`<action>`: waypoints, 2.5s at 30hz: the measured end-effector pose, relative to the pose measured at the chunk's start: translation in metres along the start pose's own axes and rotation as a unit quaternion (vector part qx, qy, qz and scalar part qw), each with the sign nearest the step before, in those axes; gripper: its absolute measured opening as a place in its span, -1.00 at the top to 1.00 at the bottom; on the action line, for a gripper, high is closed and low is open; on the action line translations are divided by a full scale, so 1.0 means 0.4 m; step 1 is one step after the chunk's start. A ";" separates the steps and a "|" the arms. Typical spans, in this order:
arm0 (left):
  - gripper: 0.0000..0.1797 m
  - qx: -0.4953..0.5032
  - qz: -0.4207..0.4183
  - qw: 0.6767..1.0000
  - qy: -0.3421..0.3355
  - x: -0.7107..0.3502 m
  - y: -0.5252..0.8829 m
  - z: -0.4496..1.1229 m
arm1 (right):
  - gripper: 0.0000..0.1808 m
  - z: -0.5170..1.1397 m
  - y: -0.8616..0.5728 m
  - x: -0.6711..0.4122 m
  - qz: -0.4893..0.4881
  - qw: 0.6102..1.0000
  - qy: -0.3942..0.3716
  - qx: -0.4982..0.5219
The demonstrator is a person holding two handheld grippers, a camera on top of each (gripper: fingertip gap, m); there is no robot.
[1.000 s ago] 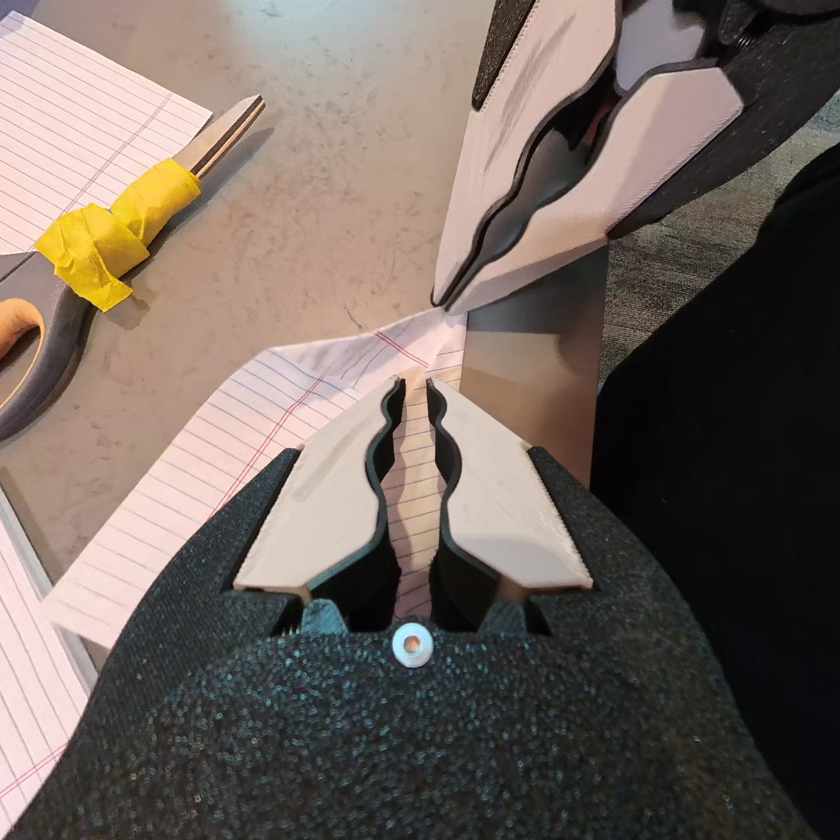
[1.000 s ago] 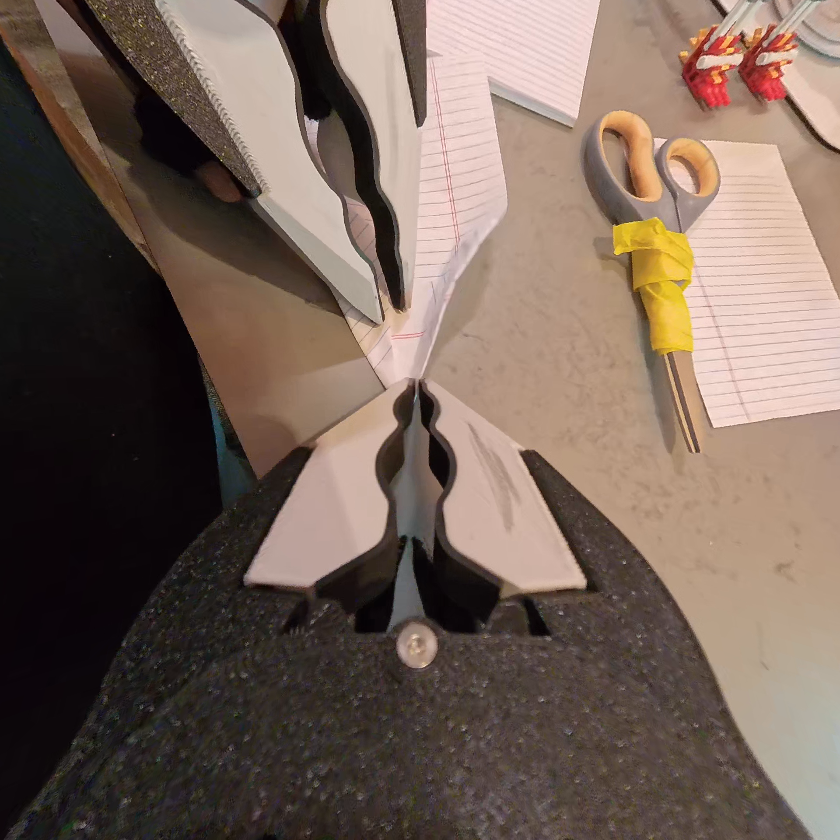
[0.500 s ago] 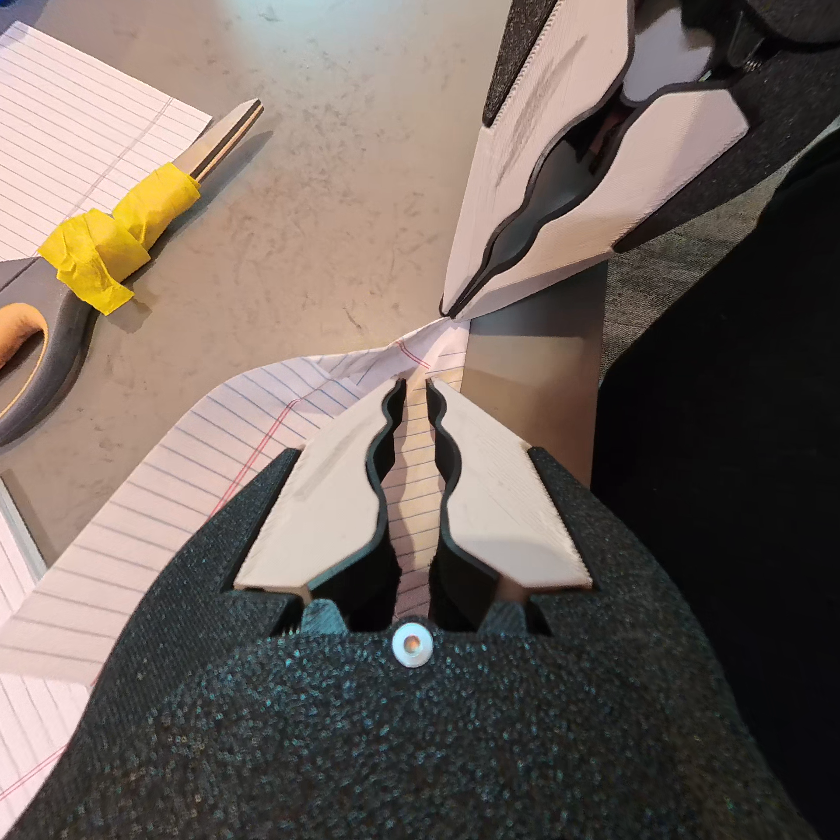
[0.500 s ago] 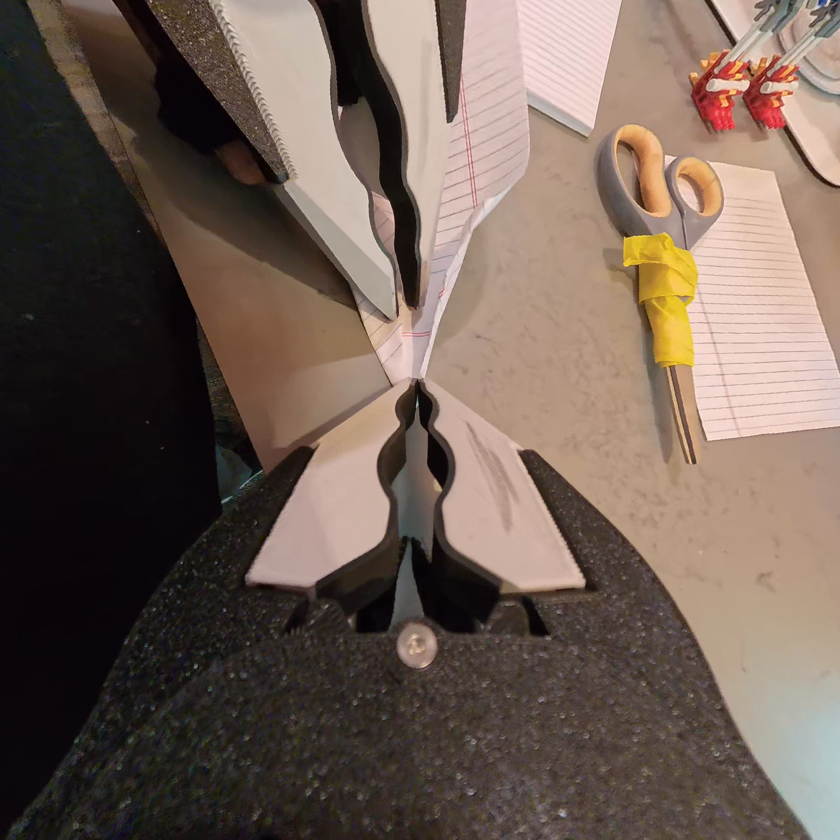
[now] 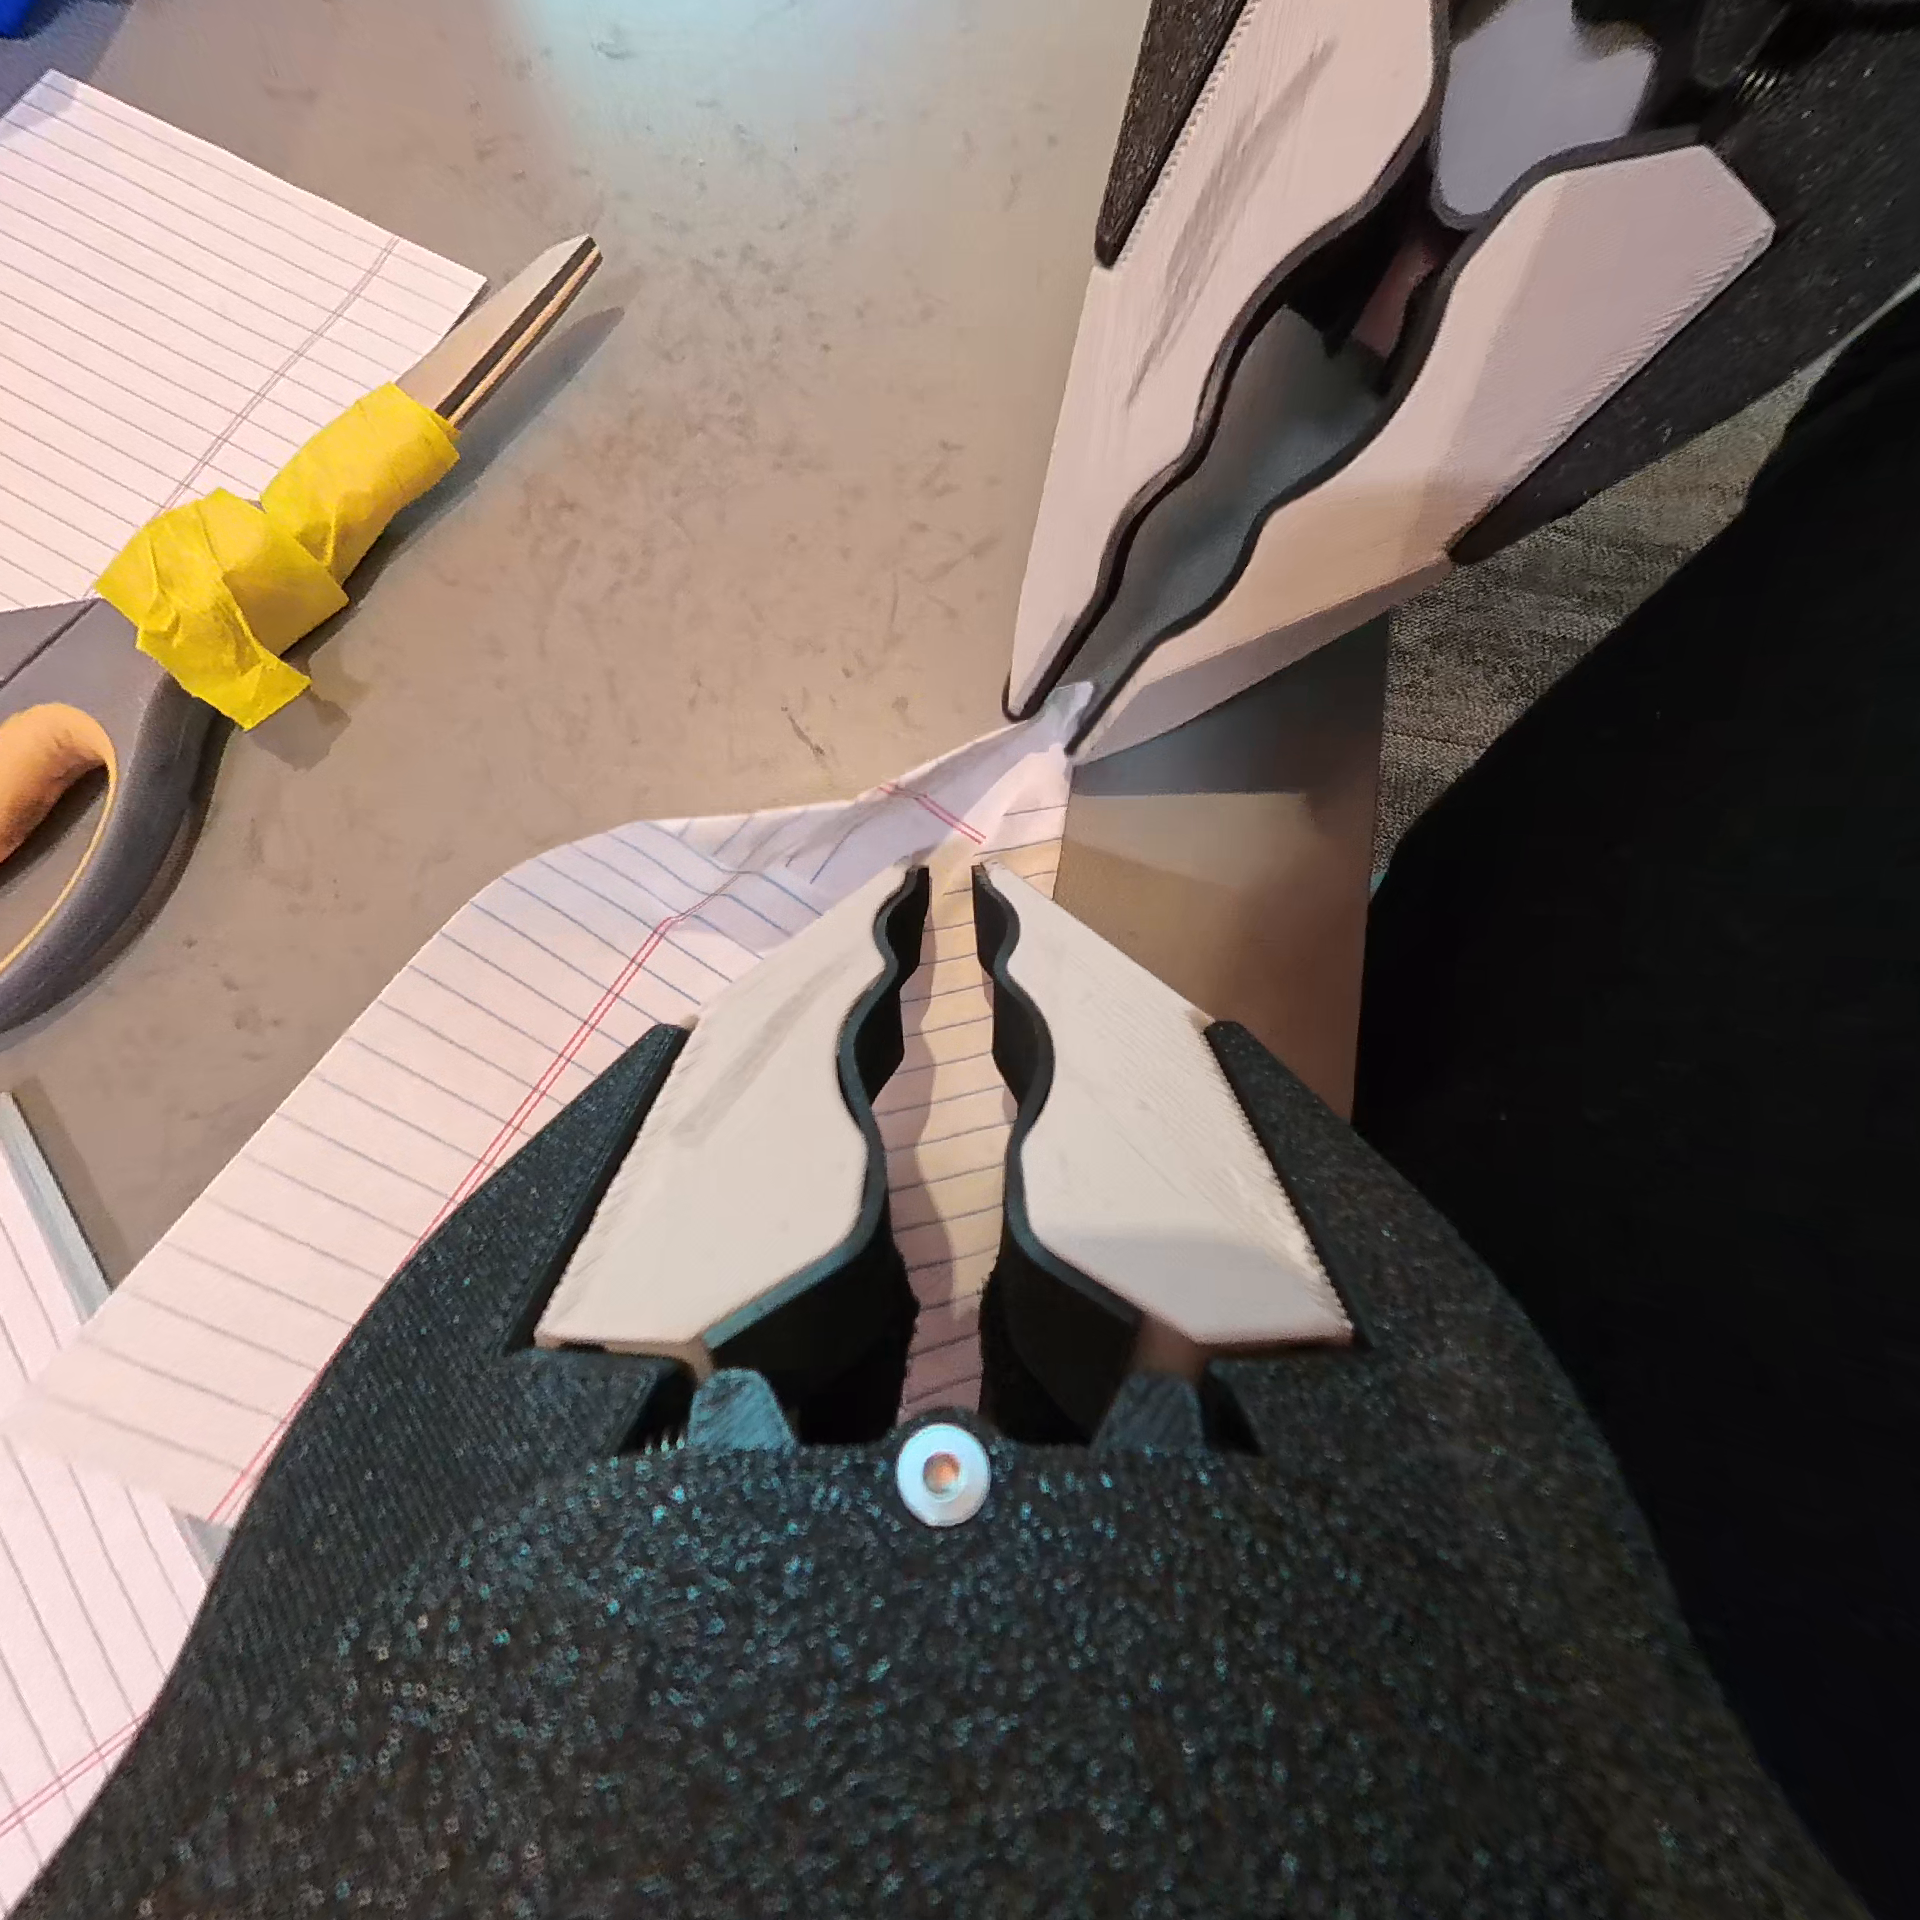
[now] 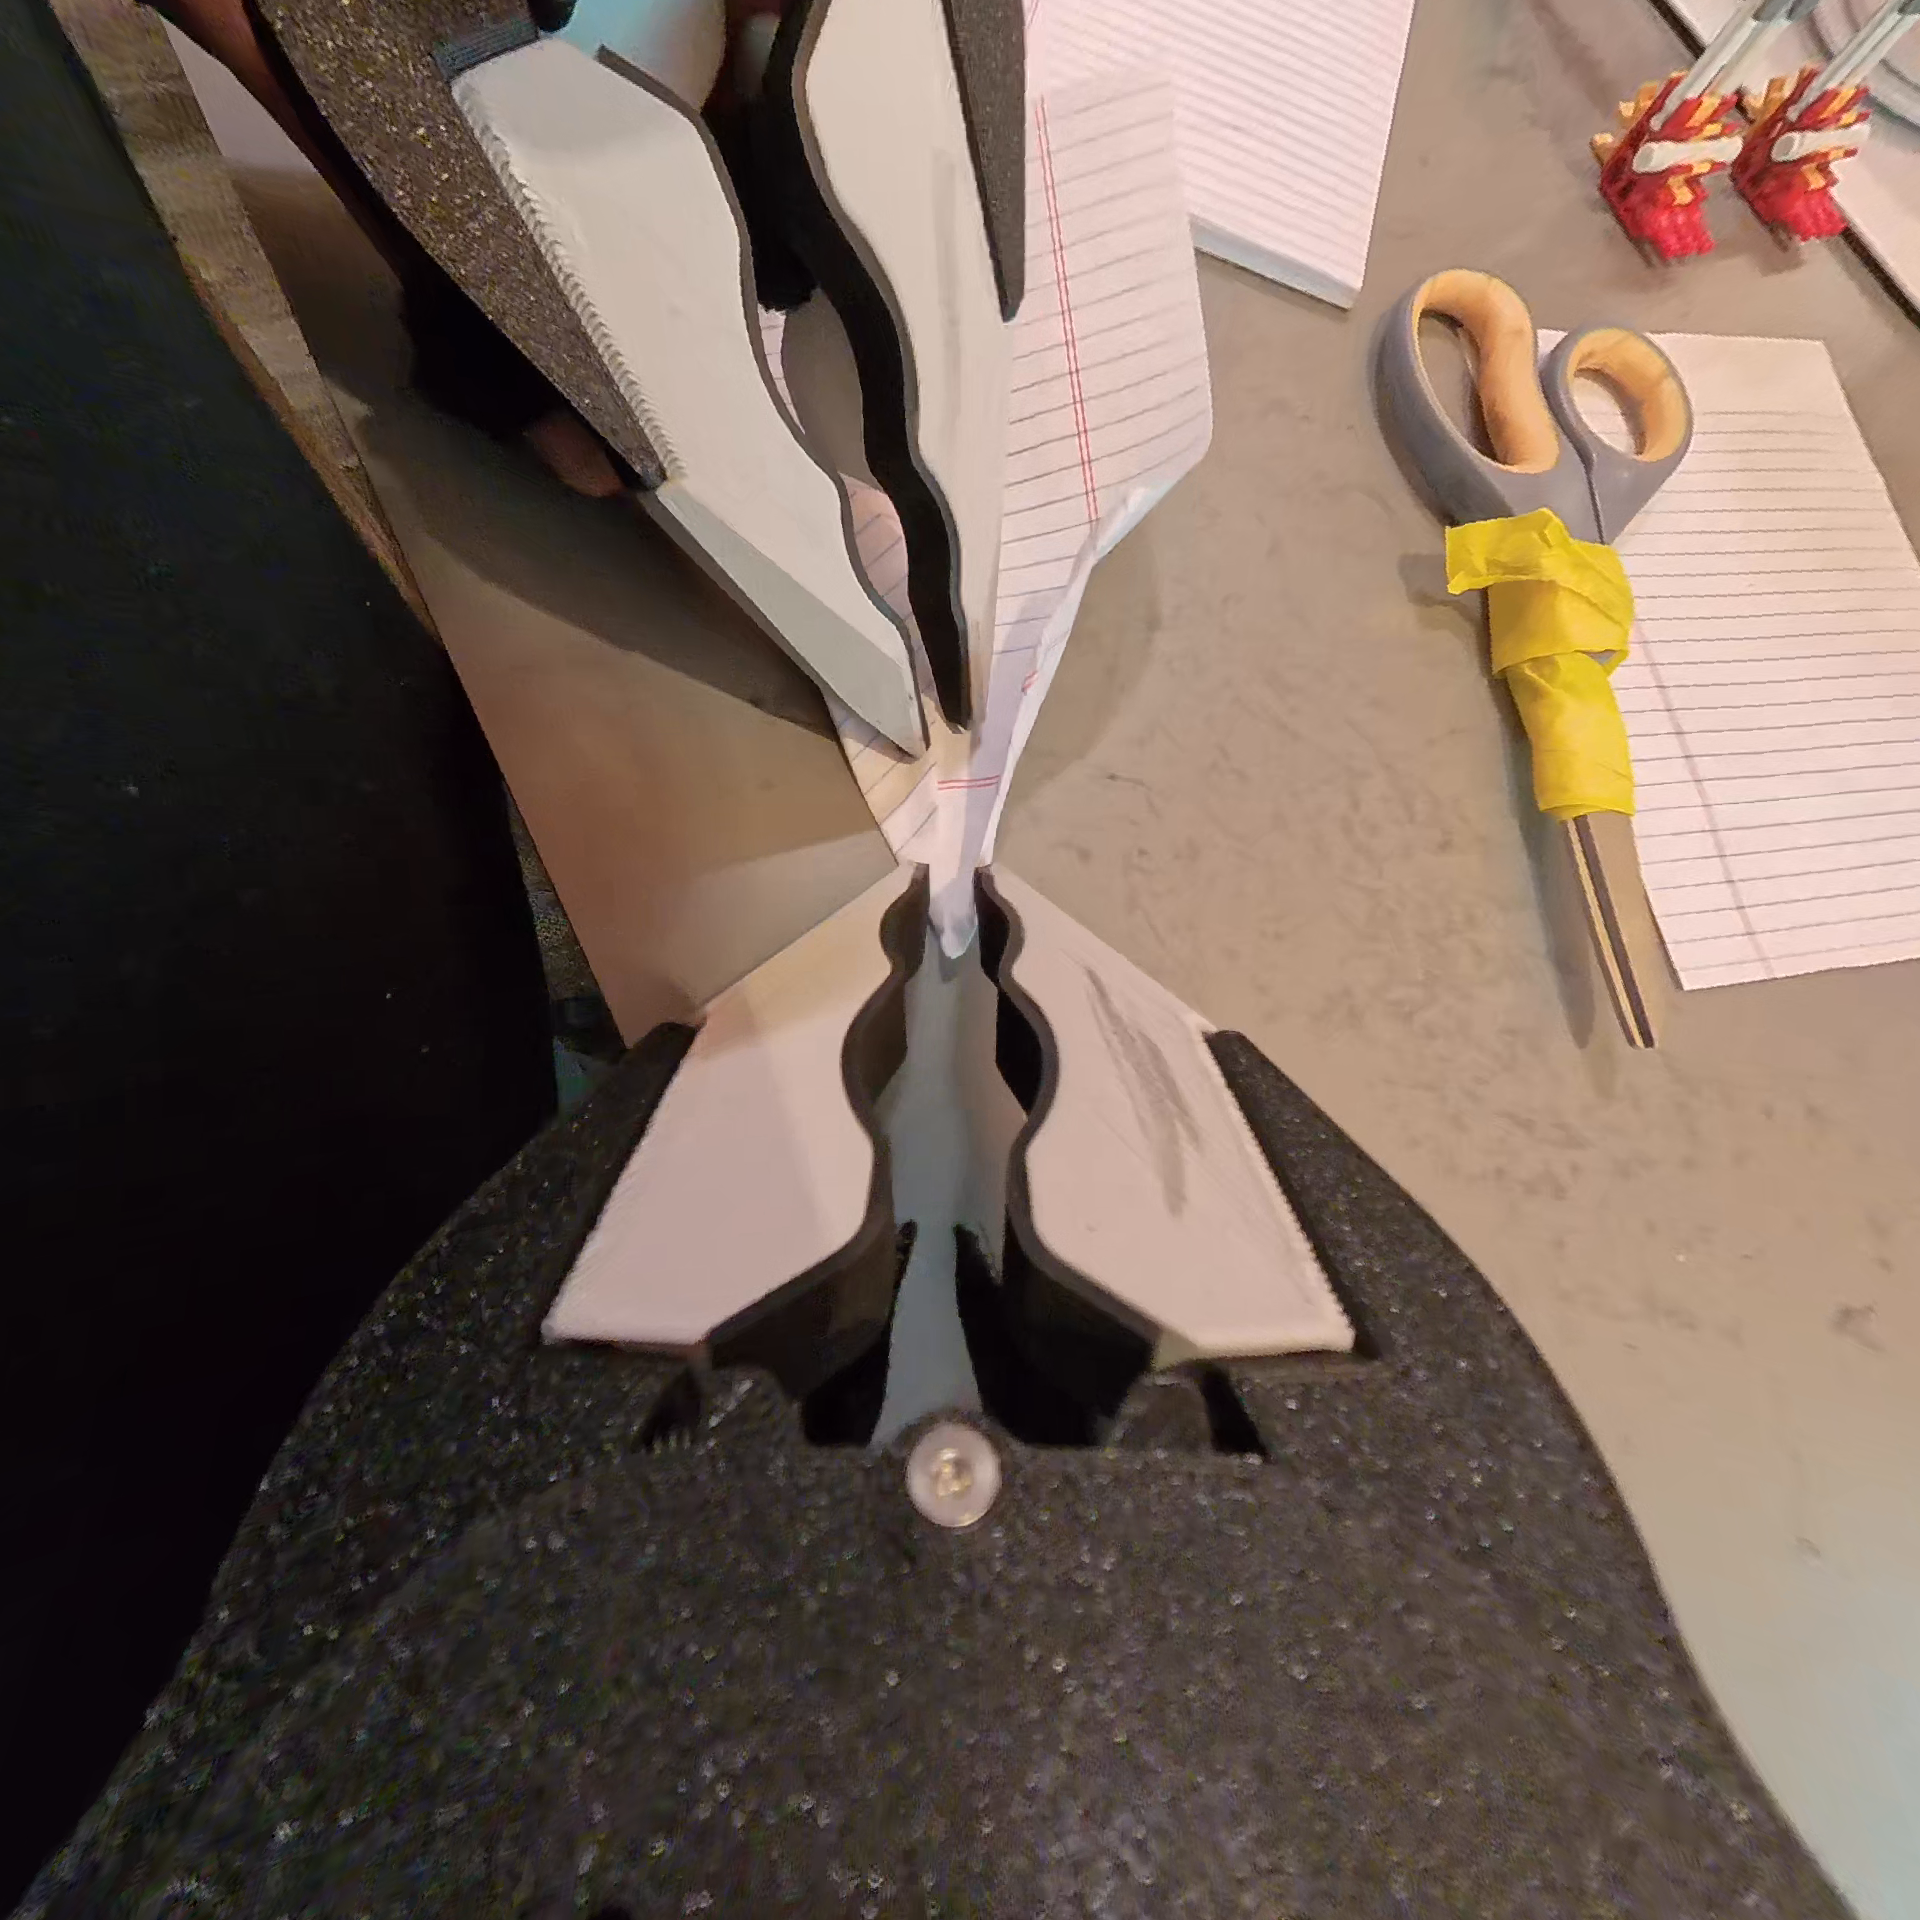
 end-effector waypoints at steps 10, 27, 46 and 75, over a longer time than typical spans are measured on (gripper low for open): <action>0.91 0.001 0.005 1.000 0.000 0.000 -0.003 0.000 | 0.98 0.005 0.011 0.003 -0.030 1.000 0.009 0.001; 0.90 0.003 0.006 1.000 0.000 0.000 -0.004 -0.001 | 0.99 0.007 0.004 0.003 -0.001 1.000 0.013 0.004; 0.89 -0.001 0.040 0.999 -0.020 -0.009 -0.016 -0.014 | 1.00 0.010 -0.002 0.008 0.009 1.000 0.020 -0.002; 0.79 -0.011 0.123 0.992 0.024 -0.008 -0.029 0.002 | 1.00 0.010 -0.004 0.009 0.031 0.999 0.018 -0.015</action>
Point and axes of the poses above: each gripper's, where its closed fingertips meet, z out along the fingers, x out of its underside, y = z × x across the jaws, the point moved 3 cm from there along -z, back along the fingers, and after that the axes turned 13 degrees about -y, right-handed, at the moved point
